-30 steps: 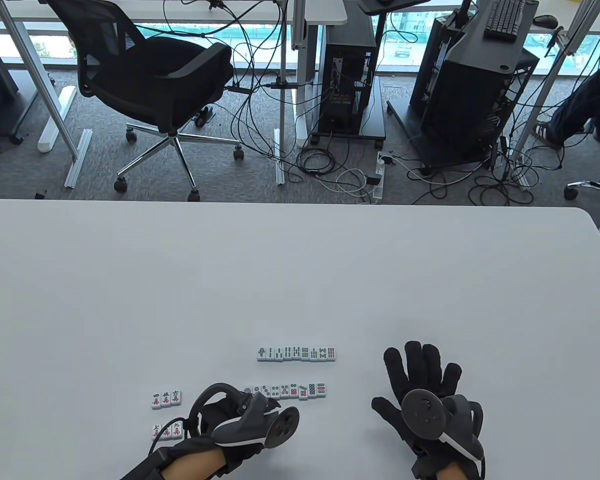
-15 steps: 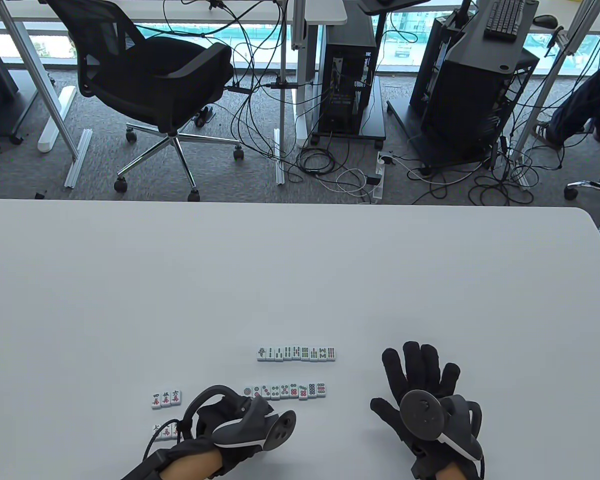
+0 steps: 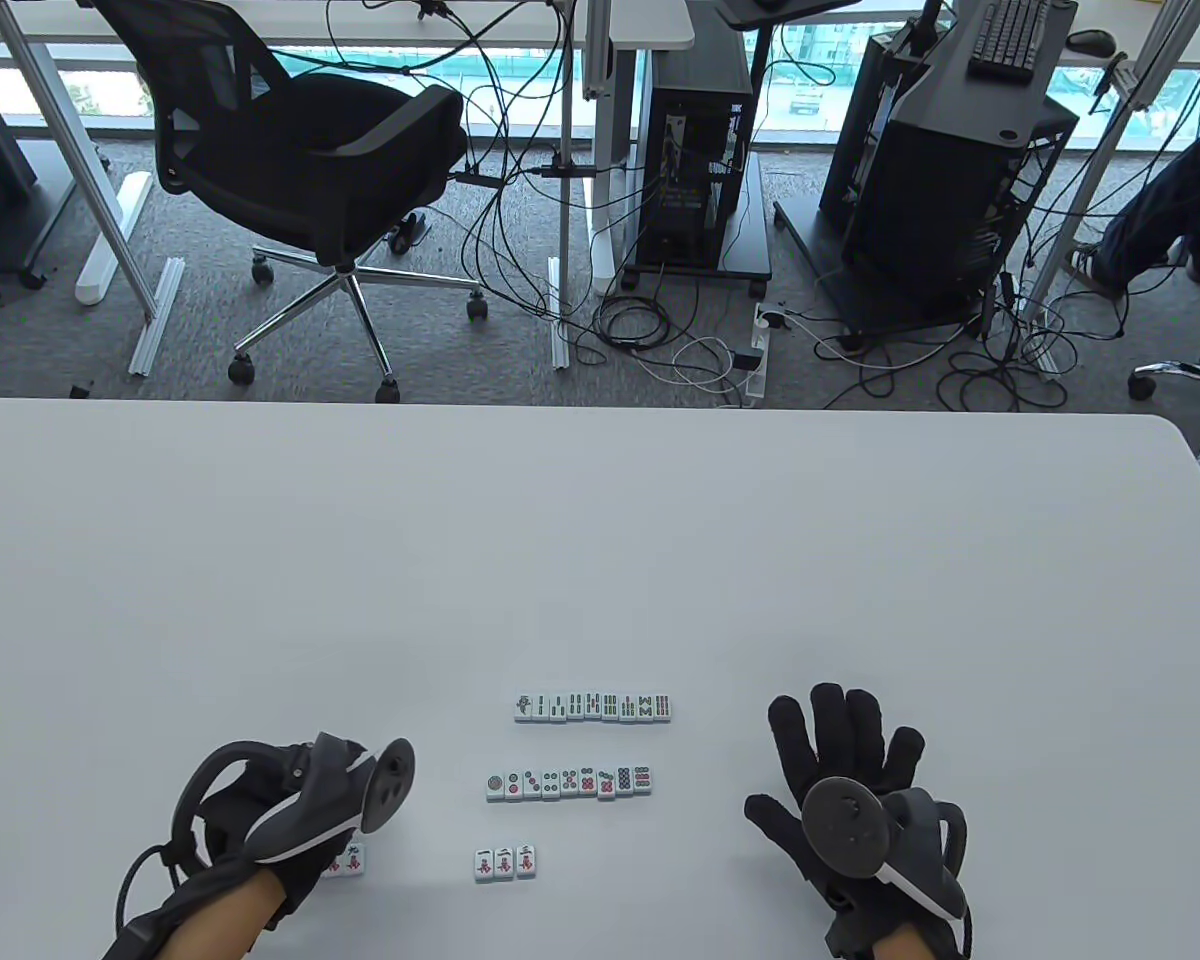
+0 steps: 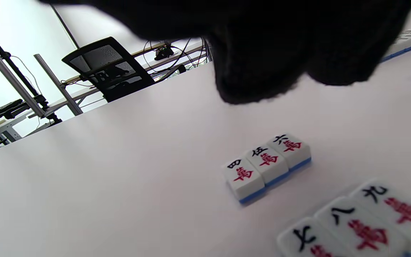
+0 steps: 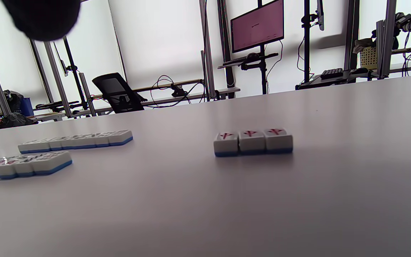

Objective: Mahjong suit sorting

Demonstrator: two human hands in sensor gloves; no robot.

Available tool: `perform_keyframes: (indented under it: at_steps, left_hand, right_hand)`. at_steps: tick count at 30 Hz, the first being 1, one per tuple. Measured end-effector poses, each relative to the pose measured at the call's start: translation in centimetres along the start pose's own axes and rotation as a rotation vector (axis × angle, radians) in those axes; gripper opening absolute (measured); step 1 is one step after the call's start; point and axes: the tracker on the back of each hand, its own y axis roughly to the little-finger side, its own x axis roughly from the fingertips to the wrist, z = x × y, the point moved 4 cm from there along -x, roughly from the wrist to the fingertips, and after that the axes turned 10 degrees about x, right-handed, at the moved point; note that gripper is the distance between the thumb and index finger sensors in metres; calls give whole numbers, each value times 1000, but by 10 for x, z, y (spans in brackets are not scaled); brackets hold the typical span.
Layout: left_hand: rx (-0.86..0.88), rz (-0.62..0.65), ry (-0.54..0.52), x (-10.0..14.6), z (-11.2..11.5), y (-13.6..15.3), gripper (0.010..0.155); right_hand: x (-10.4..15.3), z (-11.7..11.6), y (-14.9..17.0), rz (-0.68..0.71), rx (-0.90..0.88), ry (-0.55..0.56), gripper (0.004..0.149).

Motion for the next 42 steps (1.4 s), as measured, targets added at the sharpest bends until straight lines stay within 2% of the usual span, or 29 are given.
perform_keyframes:
  at_steps: [5, 11, 16, 19, 24, 27, 30, 32, 35, 38, 42]
  left_hand:
    - [24, -75, 58, -10, 33, 24, 63]
    - [47, -87, 71, -18, 57, 29, 67]
    - [84, -62, 32, -19, 56, 28, 63]
    - [49, -67, 35, -20, 54, 28, 62]
    - [43, -134, -49, -23, 25, 33, 62]
    - [136, -73, -116, -19, 0, 13, 62]
    - [221, 35, -158, -12, -18, -24, 62]
    - [228, 137, -184, -6, -28, -62, 62]
    - [216, 277, -180, -1, -30, -109, 62]
    - [163, 392, -134, 4, -23, -155, 63]
    - [118, 436, -82, 3, -12, -183, 63]
  right_hand:
    - [0, 0, 0, -2, 9, -4, 84]
    - [0, -1, 0, -4, 10, -10, 84]
    - [0, -1, 0, -6, 6, -13, 84]
    - [0, 0, -1, -4, 10, -11, 84]
    - [-1, 0, -1, -2, 4, -10, 84]
    - [-1, 0, 0, -5, -2, -8, 84]
    - [-1, 1, 1, -7, -7, -4, 84]
    - [-1, 1, 0, -6, -8, -2, 84]
    - [-1, 1, 0, -1, -9, -1, 84]
    - [0, 1, -2, 5, -8, 5, 84]
    - [0, 2, -3, 12, -12, 12, 84]
